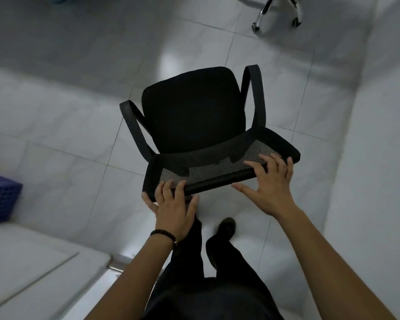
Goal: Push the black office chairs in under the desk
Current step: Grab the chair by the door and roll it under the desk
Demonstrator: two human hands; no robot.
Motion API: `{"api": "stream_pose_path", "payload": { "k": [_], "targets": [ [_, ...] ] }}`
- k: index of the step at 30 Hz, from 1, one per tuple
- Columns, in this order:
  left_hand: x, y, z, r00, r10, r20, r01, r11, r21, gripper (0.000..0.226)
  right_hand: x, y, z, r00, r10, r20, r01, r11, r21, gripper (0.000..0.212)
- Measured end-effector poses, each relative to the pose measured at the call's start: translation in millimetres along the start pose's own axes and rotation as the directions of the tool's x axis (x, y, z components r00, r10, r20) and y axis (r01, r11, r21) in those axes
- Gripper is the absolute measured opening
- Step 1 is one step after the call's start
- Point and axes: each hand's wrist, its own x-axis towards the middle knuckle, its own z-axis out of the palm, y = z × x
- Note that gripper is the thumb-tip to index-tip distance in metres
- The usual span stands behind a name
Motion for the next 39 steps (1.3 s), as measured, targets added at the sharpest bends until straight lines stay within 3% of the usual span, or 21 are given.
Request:
{"api": "stream_pose_path", "payload": {
  "k": [10,15,18,27,39],
  "targets": [
    [78,-21,-51,0.996,0.084,0.027,-0.084,0.996,0.005,0.074,57,-35,-21,0.996,0.086,0.007,-0.086,0.995,0.050,0.087],
    [145,-7,-81,0.992,0.097,0.076,-0.099,0.995,0.021,0.047,124,-39,-44,0.991,0.133,-0.009,-0.133,0.990,0.045,0.086],
    [187,9,-100,0.990,0.113,0.080,-0.116,0.993,0.032,0.045,169,-35,-62,0.990,0.142,-0.008,-0.142,0.989,0.034,0.087],
    [334,49,-152,0.990,0.142,-0.016,-0.138,0.977,0.163,0.047,297,-29,-106,0.984,0.177,-0.017,-0.174,0.978,0.112,0.076],
    [494,173,-215,0.998,-0.037,-0.042,0.043,0.990,0.138,0.048,523,45,-231,0.998,-0.034,0.053,0.032,0.998,0.049,0.075]
  ]
}}
